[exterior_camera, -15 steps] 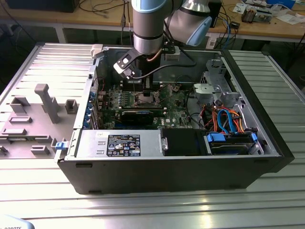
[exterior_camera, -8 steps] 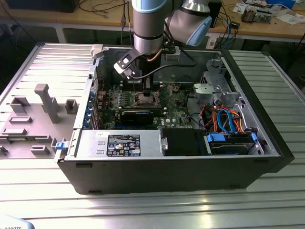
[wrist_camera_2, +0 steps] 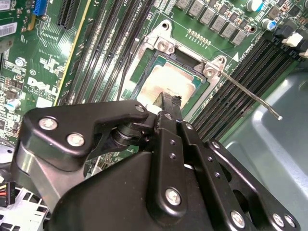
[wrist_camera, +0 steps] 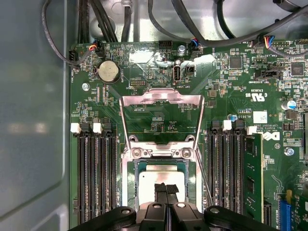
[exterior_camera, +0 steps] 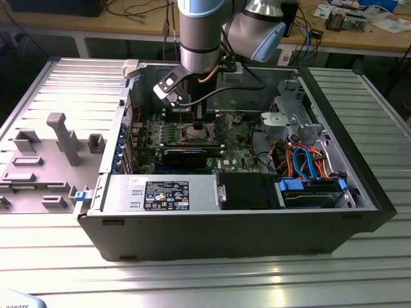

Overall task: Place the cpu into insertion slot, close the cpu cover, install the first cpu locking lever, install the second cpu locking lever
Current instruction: 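Close the cpu cover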

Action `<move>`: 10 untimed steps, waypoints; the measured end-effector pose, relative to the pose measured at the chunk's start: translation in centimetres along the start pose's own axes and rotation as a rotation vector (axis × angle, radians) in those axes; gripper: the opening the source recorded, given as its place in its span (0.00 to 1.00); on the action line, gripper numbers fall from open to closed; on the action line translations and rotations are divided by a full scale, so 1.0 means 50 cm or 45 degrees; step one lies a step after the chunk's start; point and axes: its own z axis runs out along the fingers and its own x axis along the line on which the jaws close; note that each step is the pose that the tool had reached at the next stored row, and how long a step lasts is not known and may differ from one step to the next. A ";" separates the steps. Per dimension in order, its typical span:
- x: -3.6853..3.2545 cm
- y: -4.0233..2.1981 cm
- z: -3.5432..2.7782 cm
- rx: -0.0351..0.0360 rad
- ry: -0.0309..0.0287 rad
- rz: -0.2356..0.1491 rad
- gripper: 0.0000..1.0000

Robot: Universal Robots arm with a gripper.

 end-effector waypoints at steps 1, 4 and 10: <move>0.000 0.000 -0.003 0.0003 -0.0006 0.000 0.11; 0.000 0.000 -0.009 0.0009 -0.0012 0.000 0.11; 0.000 0.000 -0.013 0.0010 -0.0023 0.000 0.11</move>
